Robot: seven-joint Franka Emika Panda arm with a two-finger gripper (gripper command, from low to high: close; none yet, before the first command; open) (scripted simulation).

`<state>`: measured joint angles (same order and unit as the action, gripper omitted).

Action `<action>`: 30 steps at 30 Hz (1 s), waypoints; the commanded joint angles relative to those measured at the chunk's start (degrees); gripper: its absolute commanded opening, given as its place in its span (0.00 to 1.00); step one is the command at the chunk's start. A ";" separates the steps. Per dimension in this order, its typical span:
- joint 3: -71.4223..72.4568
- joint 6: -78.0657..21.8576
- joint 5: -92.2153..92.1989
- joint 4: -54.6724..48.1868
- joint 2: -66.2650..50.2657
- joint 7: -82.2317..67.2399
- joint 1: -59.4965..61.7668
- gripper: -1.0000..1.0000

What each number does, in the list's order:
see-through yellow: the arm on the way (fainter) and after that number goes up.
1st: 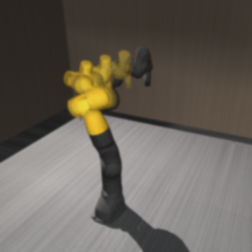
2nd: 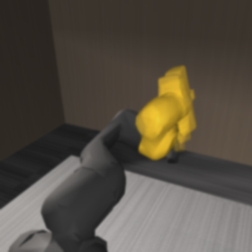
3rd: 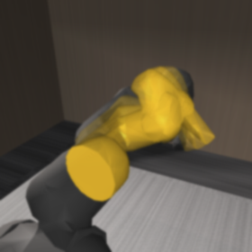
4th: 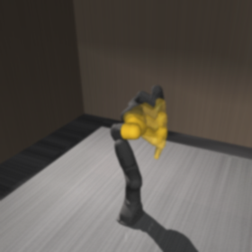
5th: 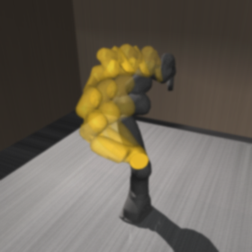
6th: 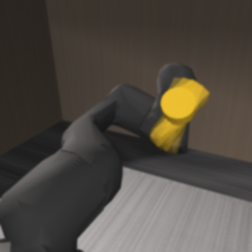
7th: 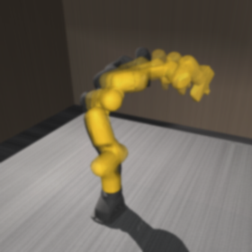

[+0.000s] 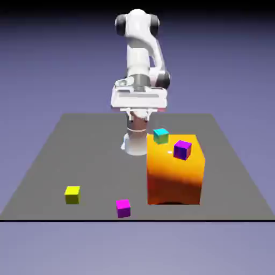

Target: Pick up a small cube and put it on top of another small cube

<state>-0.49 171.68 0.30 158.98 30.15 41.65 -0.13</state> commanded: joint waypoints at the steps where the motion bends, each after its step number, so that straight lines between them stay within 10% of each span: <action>1: -0.41 -1.93 0.25 -1.68 -2.08 -0.67 0.46 0.50; 30: -12.25 -57.91 7.42 -50.37 -62.30 -19.97 13.83 0.50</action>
<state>-12.75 113.78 7.72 108.61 -32.14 21.69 13.70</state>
